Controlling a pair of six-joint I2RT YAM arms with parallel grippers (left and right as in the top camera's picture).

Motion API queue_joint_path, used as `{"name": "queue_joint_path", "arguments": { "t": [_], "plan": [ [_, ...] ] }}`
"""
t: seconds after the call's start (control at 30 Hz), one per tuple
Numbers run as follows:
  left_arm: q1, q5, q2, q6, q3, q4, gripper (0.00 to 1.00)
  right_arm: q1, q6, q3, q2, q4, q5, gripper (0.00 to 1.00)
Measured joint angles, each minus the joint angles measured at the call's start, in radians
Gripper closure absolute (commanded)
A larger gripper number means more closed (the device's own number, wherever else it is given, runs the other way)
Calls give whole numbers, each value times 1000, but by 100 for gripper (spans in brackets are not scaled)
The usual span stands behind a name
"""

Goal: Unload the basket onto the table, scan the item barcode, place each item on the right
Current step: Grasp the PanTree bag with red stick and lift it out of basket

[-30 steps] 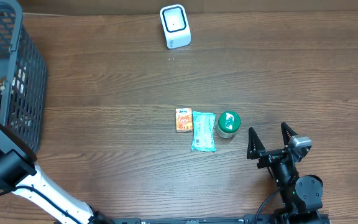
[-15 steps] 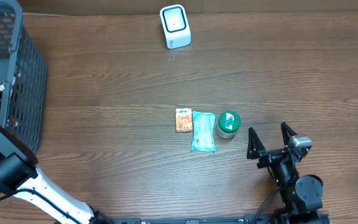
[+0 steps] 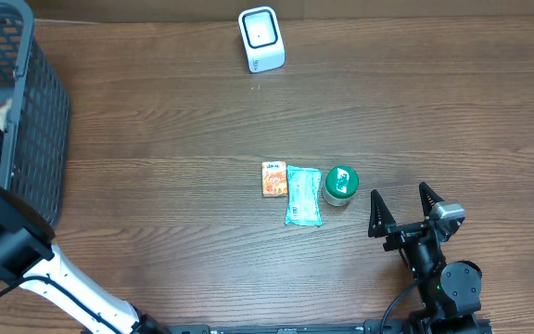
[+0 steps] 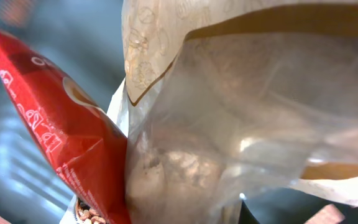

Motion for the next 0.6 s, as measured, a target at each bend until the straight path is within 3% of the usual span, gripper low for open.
{"name": "queue_joint_path", "arguments": {
  "t": [0.27, 0.6],
  "plan": [
    [0, 1, -101, -53, 24, 11, 96, 0, 0, 0, 0, -1, 0, 0],
    [-85, 1, -464, -148, 48, 23, 96, 0, 0, 0, 0, 0, 0, 0]
  ]
}}
